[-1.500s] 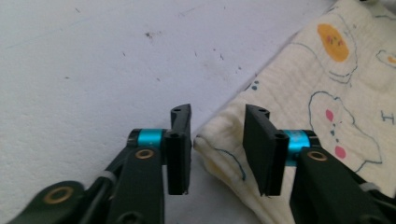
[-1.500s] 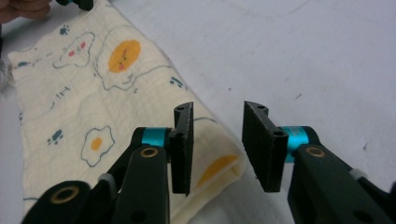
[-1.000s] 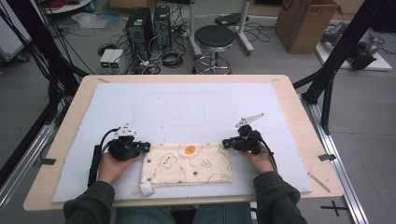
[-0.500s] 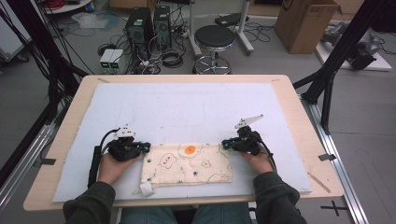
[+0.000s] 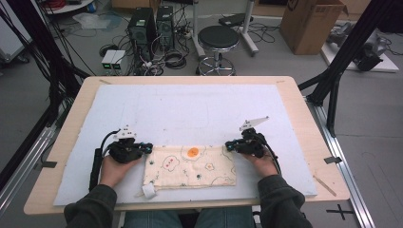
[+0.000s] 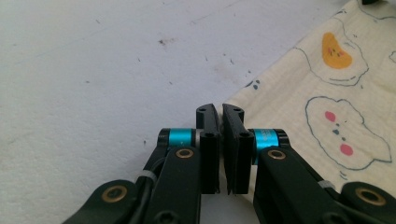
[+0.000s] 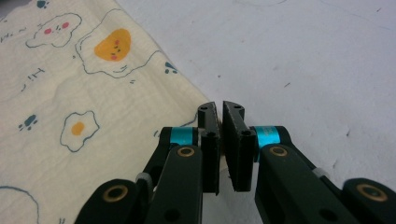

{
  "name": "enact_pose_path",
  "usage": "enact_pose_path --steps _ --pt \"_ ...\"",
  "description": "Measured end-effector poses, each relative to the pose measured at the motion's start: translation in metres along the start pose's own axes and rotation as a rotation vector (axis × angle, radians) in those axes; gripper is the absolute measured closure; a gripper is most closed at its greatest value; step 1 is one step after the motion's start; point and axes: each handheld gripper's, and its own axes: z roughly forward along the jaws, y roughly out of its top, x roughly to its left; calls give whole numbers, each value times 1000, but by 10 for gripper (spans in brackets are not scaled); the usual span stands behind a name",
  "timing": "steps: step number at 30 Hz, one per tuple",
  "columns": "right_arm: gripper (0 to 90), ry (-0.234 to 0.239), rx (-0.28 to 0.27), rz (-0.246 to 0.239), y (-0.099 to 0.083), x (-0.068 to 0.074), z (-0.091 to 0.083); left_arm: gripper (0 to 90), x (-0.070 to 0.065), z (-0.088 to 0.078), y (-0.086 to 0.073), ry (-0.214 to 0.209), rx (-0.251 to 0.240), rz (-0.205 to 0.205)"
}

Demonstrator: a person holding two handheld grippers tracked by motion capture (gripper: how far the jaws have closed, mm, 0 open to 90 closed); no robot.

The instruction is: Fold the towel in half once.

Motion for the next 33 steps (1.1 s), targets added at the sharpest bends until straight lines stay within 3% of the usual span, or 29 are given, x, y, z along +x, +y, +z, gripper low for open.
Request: enact_pose_path --steps 4,7,10,23,33 --pt "853 3 3 3 2 -1 0 852 1 -1 2 8 -5 0" --pt "854 7 -1 1 5 -2 0 851 1 0 6 10 18 23" --pt "853 4 -4 6 8 -4 -2 851 2 0 11 17 2 27" --pt "854 -11 -34 20 31 -15 -10 851 14 -1 43 35 -33 11" --pt "853 -18 -9 37 47 -28 -4 851 27 4 52 47 -50 -14"
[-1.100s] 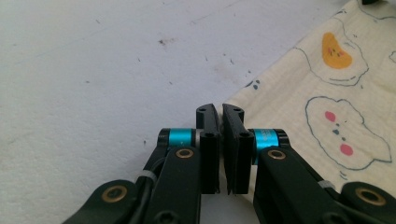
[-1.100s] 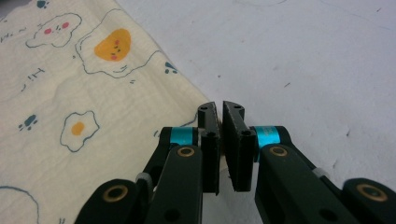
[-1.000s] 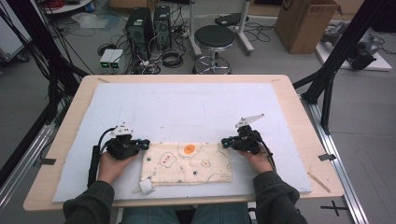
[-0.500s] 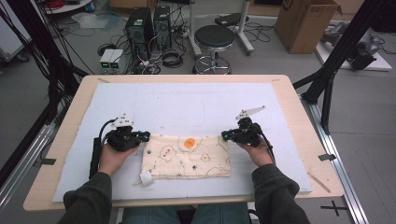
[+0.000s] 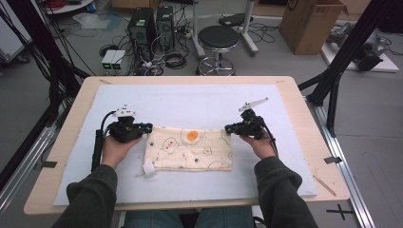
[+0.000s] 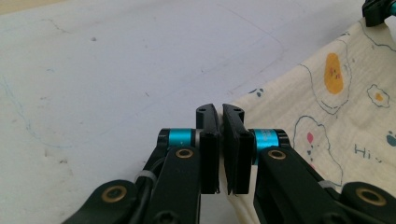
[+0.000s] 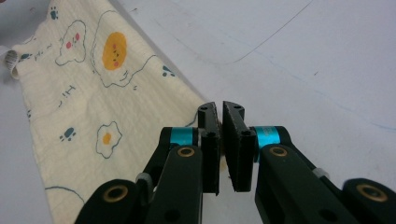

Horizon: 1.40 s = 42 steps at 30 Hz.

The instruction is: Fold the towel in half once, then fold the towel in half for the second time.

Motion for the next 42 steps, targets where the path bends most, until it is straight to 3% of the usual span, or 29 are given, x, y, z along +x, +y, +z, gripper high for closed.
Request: enact_pose_path --steps 10,13,33,42 --pt "854 -17 -6 5 20 -9 6 851 14 7 -1 26 -30 -59" --pt "854 -14 -5 29 21 -15 10 851 17 9 -1 26 -33 -75" --pt "853 -25 -19 52 20 -22 16 851 20 15 -1 28 -44 -95" --pt "853 -20 -23 62 19 -22 16 851 18 12 0 28 -53 -82"
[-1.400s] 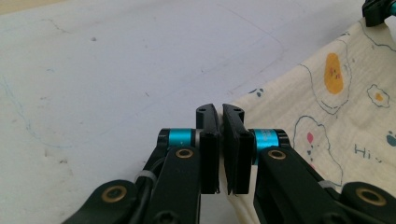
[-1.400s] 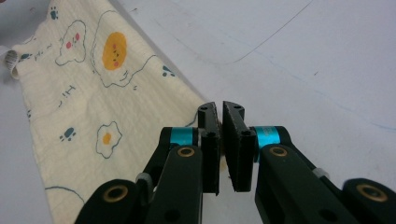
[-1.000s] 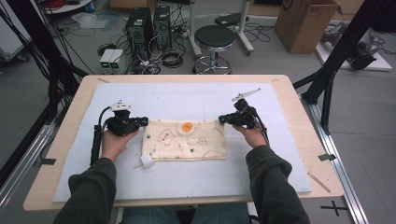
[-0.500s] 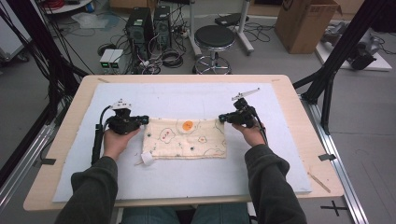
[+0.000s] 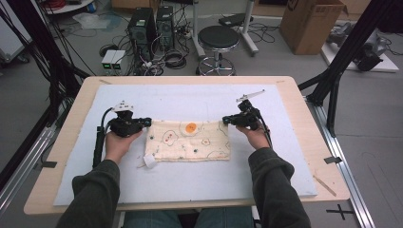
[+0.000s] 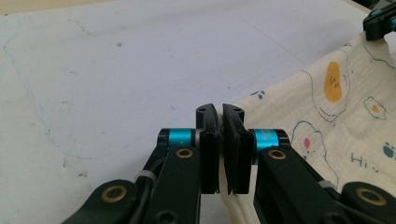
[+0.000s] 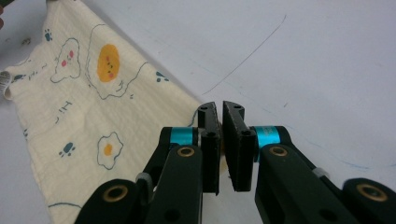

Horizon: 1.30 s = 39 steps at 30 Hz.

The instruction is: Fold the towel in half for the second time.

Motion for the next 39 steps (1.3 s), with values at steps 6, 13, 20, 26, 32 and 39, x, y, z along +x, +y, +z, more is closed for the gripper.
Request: enact_pose_path --steps 6,13,20,26,32,39 --pt "853 7 -12 9 0 0 -1 850 0 -2 0 -7 -1 9" --pt "853 14 -24 10 0 2 -5 850 -3 -8 2 -17 -19 29" --pt "853 26 -44 4 -2 6 -11 850 -6 -13 0 -23 -25 53" --pt "853 31 -45 -11 -2 11 -12 850 -7 -17 -5 -19 -35 52" --pt "853 40 -39 -18 -3 13 -13 848 -10 -19 -8 -20 -33 73" --pt "853 42 -39 -32 -5 17 -18 846 -17 -24 -8 -30 -33 106"
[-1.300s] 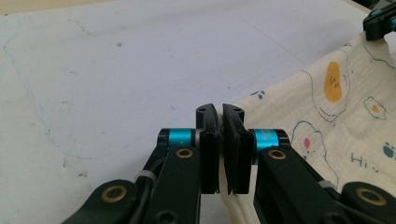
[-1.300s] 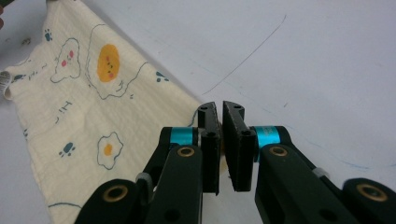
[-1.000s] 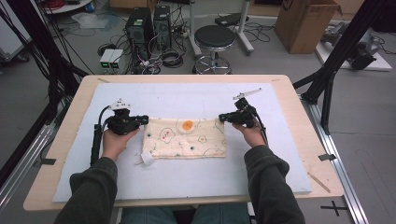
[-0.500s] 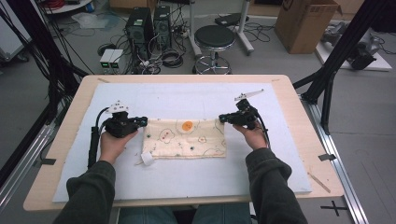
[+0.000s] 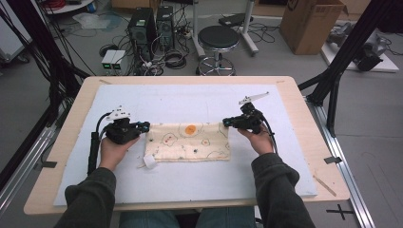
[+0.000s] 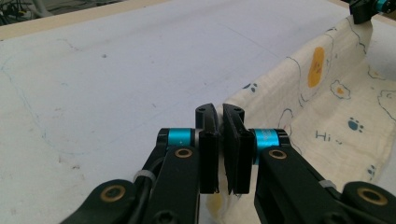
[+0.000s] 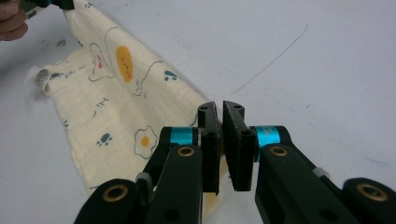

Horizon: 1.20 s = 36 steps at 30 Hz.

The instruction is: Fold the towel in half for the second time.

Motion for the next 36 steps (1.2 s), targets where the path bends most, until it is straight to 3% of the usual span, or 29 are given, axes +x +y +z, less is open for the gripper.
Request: enact_pose_path --steps 4,14,28,36 --pt "853 8 3 -4 -1 2 -2 845 -4 -2 0 -1 10 22" --pt "852 31 -3 3 -18 4 2 841 -9 -4 -14 -16 3 19" --pt "852 72 -21 -13 -34 15 -4 832 -19 -15 -26 -37 13 72" --pt "852 90 -16 -34 -45 23 -8 824 -28 -17 -29 -48 52 124"
